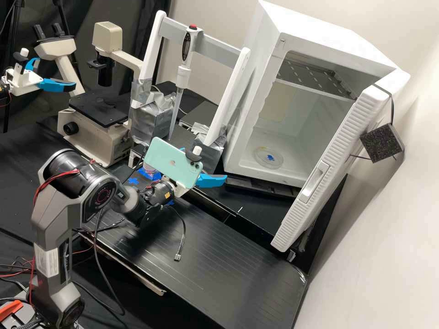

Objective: Close the door

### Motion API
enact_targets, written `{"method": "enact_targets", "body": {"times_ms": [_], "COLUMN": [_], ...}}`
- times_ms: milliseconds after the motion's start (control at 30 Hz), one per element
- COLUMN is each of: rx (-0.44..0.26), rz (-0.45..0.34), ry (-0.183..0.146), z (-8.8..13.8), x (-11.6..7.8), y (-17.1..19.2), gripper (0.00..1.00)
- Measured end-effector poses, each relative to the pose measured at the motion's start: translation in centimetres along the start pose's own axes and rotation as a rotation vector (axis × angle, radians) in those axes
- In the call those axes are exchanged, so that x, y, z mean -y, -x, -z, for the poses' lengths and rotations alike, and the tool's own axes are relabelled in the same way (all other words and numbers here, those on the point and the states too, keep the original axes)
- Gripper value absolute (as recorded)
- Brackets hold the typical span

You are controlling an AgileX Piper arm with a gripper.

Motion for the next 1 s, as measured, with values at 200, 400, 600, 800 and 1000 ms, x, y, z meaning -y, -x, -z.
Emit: {"method": "enact_targets", "body": {"times_ms": [200, 400, 600, 800, 1000], "rx": [0.0, 0.007, -0.037, -0.106, -0.061], "rz": [0.0, -0.004, -0.063, -0.205, -0.416], "ry": [0.0, 0.002, -0.018, -0.037, -0.076], "z": [0.0, -0.4, -1.1, -1.8, -3.2], "x": [0.0, -0.1, -1.6, -4.7, -9.0], "y": [0.0, 0.5, 3.5, 8.4, 13.3], "gripper": [1.0, 1.0, 1.0, 1.0, 1.0]}}
